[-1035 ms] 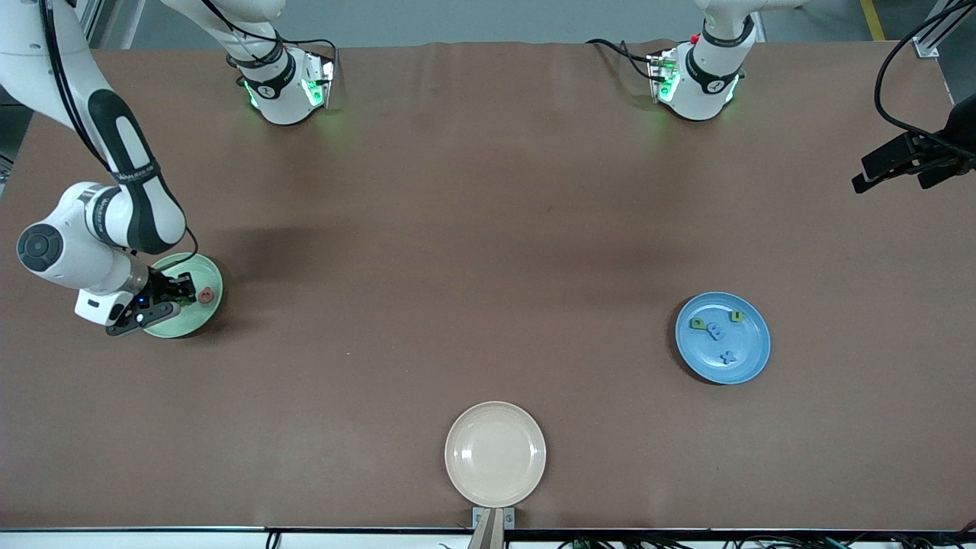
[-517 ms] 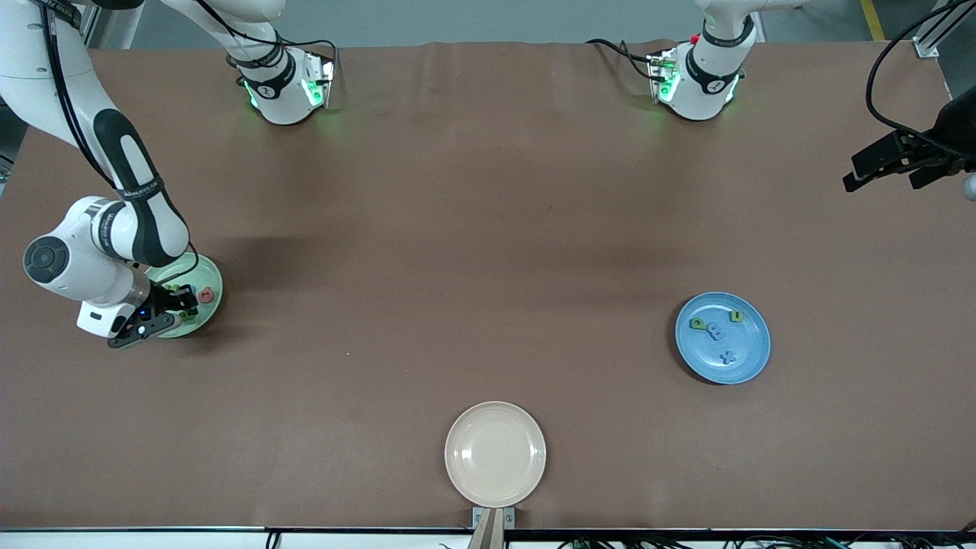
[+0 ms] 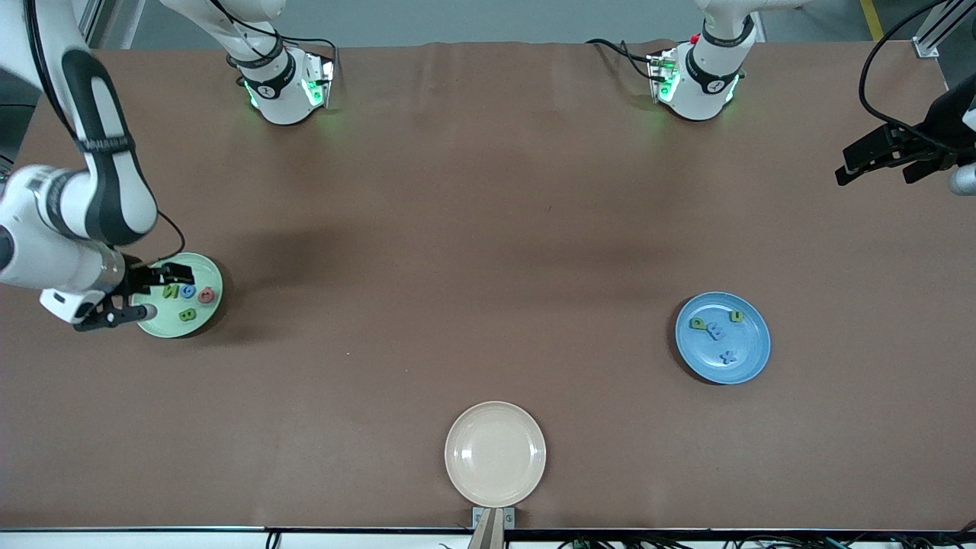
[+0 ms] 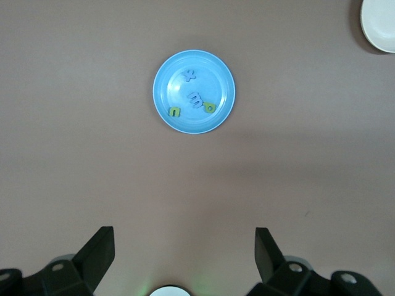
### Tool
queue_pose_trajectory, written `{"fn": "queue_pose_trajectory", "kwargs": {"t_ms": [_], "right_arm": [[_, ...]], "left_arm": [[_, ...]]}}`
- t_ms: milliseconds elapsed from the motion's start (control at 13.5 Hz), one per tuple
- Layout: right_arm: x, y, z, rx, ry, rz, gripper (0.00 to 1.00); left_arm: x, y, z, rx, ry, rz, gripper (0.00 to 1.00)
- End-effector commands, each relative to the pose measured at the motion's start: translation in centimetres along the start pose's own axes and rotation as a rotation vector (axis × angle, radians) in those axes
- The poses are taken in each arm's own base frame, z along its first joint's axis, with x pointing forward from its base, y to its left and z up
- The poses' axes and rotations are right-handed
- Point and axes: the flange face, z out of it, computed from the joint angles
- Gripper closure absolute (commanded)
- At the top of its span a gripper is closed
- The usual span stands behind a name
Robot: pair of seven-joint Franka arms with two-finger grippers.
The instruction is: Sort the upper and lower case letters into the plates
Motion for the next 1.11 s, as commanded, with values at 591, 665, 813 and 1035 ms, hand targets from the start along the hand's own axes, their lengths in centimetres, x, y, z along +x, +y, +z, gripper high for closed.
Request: {"fn": "queue_pose_trajectory", "kwargs": {"t_ms": [591, 665, 813, 1035], "right_arm": [[-6.7, -7.3, -20.4, -0.031, 0.145, 0.162, 0.0], [-6.6, -7.1, -23.3, -0.034, 0.179, 0.164, 0.0], [-6.7, -6.3, -27.2, -0.035, 0.222, 0.181, 0.0], [-6.2, -6.0, -29.7, -0.038, 0.28, 0.186, 0.0]], "left_arm": [[-0.3, -1.1, -0.8, 0.019, 0.002, -0.025, 0.0], [-0.3, -1.1, -0.8, 0.019, 0.002, -0.025, 0.0], [-0.3, -1.1, -0.9, 0.019, 0.003, -0.025, 0.0], [-0.2, -1.0, -0.8, 0.019, 0.002, -0.022, 0.0]]}}
